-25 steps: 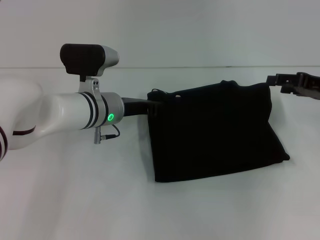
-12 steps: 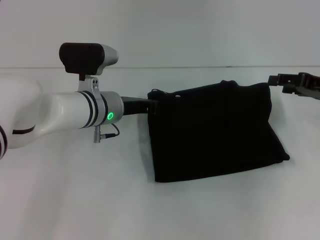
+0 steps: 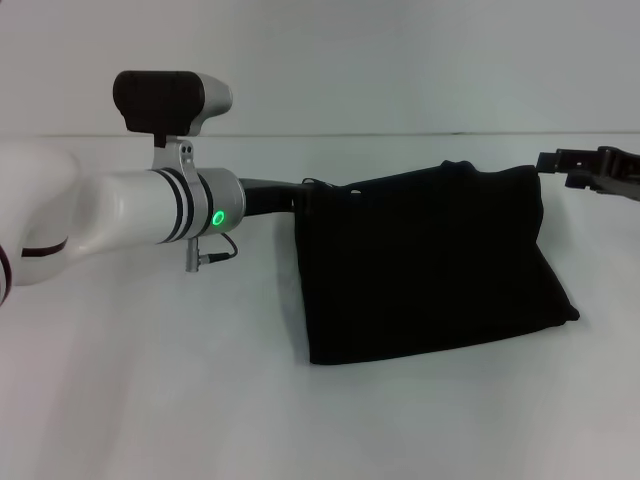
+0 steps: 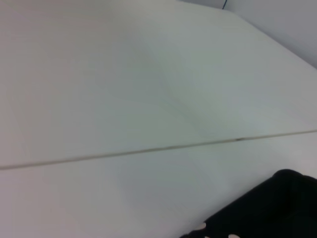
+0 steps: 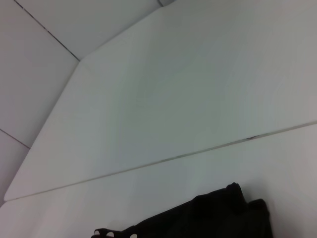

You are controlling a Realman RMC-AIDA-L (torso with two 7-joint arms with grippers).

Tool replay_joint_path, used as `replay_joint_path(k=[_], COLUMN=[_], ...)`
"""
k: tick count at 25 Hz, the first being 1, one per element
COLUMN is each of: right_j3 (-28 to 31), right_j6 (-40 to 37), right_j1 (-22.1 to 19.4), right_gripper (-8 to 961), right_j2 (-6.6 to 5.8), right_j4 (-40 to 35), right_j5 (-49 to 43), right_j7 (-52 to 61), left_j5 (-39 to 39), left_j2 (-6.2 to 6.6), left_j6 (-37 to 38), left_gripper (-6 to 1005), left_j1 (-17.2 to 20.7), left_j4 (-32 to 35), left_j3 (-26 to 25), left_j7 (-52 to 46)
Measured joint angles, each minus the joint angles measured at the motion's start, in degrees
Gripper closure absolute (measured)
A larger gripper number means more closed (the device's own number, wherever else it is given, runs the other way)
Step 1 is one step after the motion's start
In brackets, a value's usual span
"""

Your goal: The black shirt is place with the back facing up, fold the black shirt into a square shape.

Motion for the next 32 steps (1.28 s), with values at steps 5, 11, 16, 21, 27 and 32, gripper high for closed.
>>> replay_joint_path(k=[5, 11, 16, 21, 27, 32], right_j3=[0.0, 0.1, 0.1, 0.1, 0.1, 0.1], right_j6=[0.0, 0.0, 0.0, -0.1, -0.3, -0.3], right_j1=[-0.1, -0.1, -0.1, -0.1, -0.2, -0.2], right_gripper=[248, 248, 247, 247, 247, 247], right_j2=[0.05, 0.30, 0.43, 0.53, 0.52, 0.44], right_j4=[0.0, 0.0, 0.0, 0.0, 0.0, 0.0], right_j5=[0.0, 0.0, 0.0, 0.0, 0.0, 0.0], right_j7=[0.0, 0.0, -0.1, -0.1, -0.1, -0.1], left_j5=[0.1, 0.1, 0.4, 0.5, 0.3, 0.2], left_j2=[0.16, 0.21, 0.10, -0.01, -0.33, -0.42], left_j6=[0.2, 0.0, -1.5, -3.0, -2.8, -2.1], left_gripper=[961, 928, 721, 454, 311, 214], left_j1=[-0.1, 0.3, 0.1, -0.1, -0.3, -0.9], left_j4=[0.3, 0.5, -0.2, -0.9, -1.5, -2.3], left_j3=[0.0, 0.0, 0.3, 0.8, 2.2, 3.5], left_j7=[-0.6, -2.1, -3.2, -3.9, -3.3, -3.3])
